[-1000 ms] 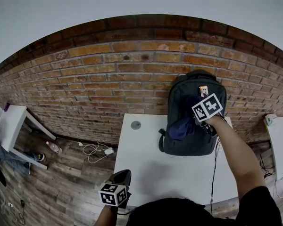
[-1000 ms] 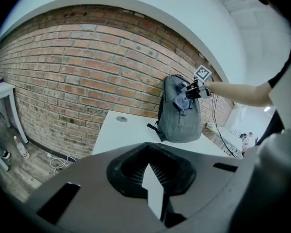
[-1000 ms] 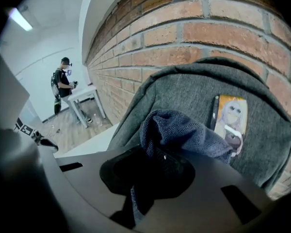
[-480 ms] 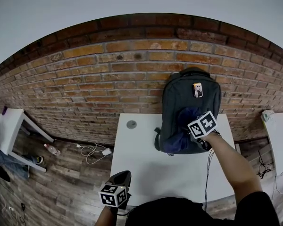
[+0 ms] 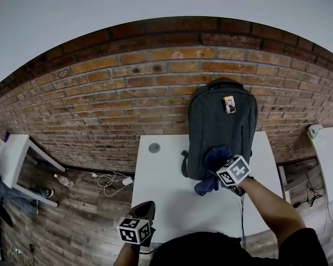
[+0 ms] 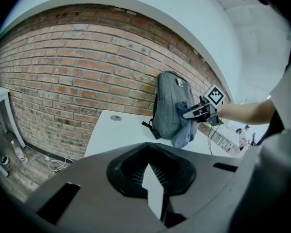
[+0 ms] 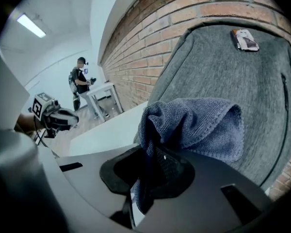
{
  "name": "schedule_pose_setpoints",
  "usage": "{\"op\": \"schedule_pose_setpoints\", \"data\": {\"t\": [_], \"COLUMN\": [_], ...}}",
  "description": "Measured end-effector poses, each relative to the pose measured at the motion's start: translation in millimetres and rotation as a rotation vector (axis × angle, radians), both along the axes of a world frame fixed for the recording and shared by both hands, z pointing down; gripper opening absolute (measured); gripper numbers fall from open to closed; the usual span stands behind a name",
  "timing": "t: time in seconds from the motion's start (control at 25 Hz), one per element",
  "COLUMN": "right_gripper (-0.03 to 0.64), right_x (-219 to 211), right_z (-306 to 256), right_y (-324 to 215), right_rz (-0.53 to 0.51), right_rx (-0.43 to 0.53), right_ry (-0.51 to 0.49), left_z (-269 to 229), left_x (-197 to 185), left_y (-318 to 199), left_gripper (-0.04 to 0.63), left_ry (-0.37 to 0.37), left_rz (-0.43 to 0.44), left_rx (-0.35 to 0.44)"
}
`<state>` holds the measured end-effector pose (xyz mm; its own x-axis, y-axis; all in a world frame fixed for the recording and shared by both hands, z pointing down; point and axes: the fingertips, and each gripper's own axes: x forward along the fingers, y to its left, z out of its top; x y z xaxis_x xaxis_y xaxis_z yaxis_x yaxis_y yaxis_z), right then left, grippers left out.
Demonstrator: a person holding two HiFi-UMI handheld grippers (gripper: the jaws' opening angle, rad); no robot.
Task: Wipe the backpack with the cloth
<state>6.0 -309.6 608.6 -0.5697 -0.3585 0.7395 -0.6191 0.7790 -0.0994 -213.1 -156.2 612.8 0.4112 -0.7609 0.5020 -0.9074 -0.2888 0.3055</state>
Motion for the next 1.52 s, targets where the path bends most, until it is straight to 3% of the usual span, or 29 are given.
{"op": "schedule_pose_setpoints", "data": {"t": [0.16, 0.28, 0.4, 0.84, 1.04, 1.24, 1.52], "right_gripper": [0.04, 0.04, 0.04, 0.04, 0.04, 0.04, 0.04], "right_x": [-3.3, 5.4, 17.9, -13.7, -39.8, -53.6, -57.5], "right_z": [32.1, 68.6, 96.5, 98.5, 88.4, 53.3, -10.8], "right_y": [28.0, 45.4, 48.6, 50.5, 45.5, 28.7, -9.3], "right_rz": [-0.058, -0.094, -0.104, -0.185, -0.197, -0.079, 0.003], "right_rx": [-0.016, -0.057, -0.035, 0.043, 0.07, 0.077, 0.172], "right_ry": [0.079, 0.195, 0.282, 0.306, 0.224, 0.031, -0.114], "left_z": [3.0, 2.8, 2.2, 2.9, 2.9, 7.8, 9.3], "left_x": [-1.6, 0.5, 1.1, 6.1, -1.9, -8.3, -2.5], "left_y": [2.1, 1.6, 2.3, -0.8, 1.6, 4.2, 1.9], "left_gripper": [-0.003, -0.003, -0.003, -0.003, -0.003, -0.003, -0.003], "left_ry": [-0.002, -0.003, -0.003, -0.005, -0.012, -0.003, 0.014], "left_rz": [-0.007, -0.007, -0.006, 0.013, -0.001, -0.018, -0.008], "left_rx": [-0.006, -0.002, -0.005, -0.01, -0.014, -0.026, -0.019]}}
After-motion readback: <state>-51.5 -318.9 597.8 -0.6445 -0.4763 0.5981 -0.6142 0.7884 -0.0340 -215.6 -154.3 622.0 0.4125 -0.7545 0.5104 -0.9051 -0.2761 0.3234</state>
